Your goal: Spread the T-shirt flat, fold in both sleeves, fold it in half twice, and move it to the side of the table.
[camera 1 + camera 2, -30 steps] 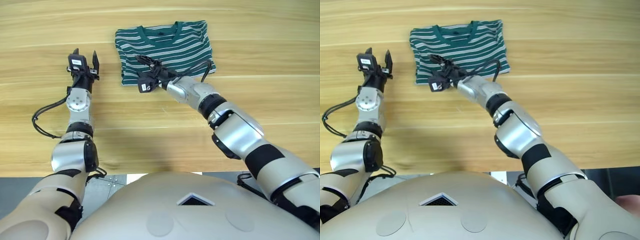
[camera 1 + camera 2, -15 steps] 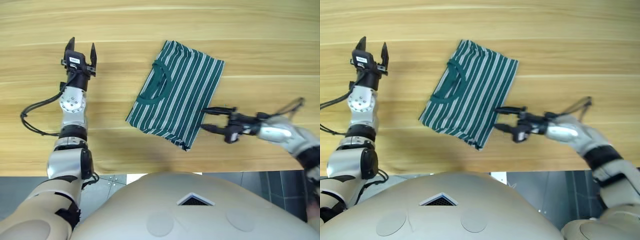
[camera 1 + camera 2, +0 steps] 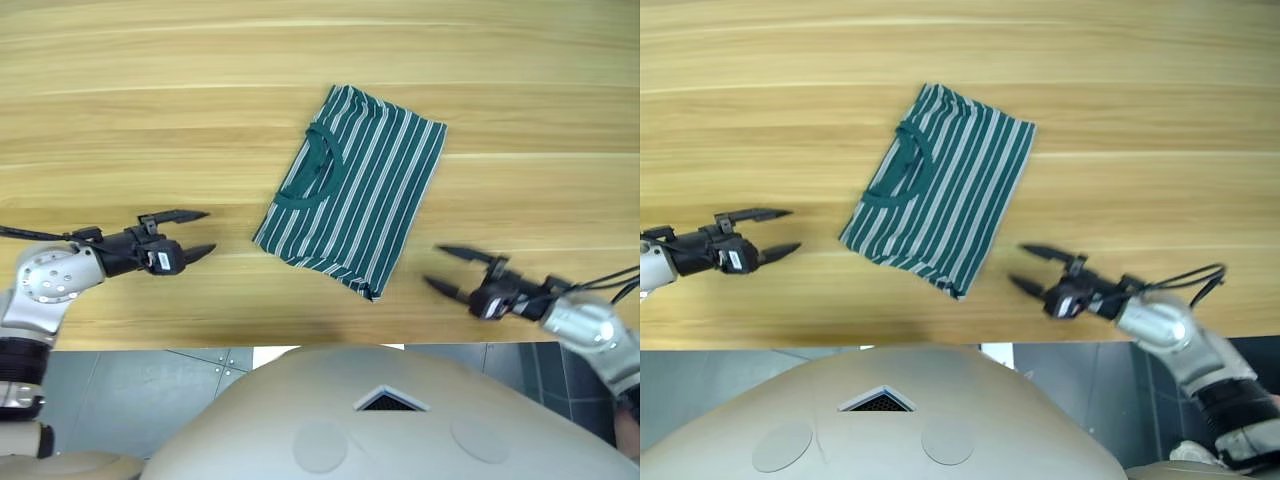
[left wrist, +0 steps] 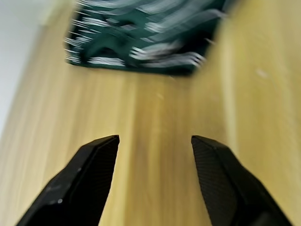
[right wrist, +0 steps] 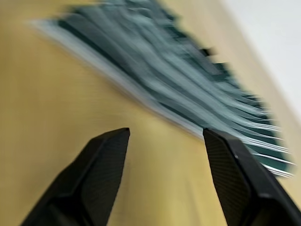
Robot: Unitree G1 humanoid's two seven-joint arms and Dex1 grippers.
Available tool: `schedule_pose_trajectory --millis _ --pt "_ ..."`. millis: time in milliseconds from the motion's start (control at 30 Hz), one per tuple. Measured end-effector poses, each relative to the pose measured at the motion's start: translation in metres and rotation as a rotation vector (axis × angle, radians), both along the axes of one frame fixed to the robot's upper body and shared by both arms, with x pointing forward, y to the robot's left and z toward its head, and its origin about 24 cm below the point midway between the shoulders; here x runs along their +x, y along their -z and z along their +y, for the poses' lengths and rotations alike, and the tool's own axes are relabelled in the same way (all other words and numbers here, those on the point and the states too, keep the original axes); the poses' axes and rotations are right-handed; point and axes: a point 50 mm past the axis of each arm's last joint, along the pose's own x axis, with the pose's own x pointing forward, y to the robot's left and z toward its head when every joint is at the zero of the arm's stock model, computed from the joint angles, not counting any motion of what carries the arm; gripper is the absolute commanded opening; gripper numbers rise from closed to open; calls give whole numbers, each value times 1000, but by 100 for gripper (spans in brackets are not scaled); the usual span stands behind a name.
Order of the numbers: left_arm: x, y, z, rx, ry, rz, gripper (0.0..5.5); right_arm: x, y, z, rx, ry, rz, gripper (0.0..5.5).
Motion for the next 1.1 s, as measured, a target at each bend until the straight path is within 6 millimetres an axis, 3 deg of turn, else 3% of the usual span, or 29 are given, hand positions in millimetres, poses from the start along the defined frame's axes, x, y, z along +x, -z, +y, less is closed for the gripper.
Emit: schedule_pose_trajectory --millis 167,367,500,867,1100 --pt "12 -1 -13 78 135 1 286 -8 0 20 -14 -62 -5 289" --pt "38 6 -42 18 281 -30 286 -10 7 51 37 -140 -14 289" --pt "50 11 -56 -29 337 -47 286 -2 9 57 46 -144 -44 289" --pt "54 16 -59 -60 372 -32 286 13 9 51 20 -95 -102 289" --pt "46 19 -62 -94 381 -16 289 11 11 48 2 -94 -89 163"
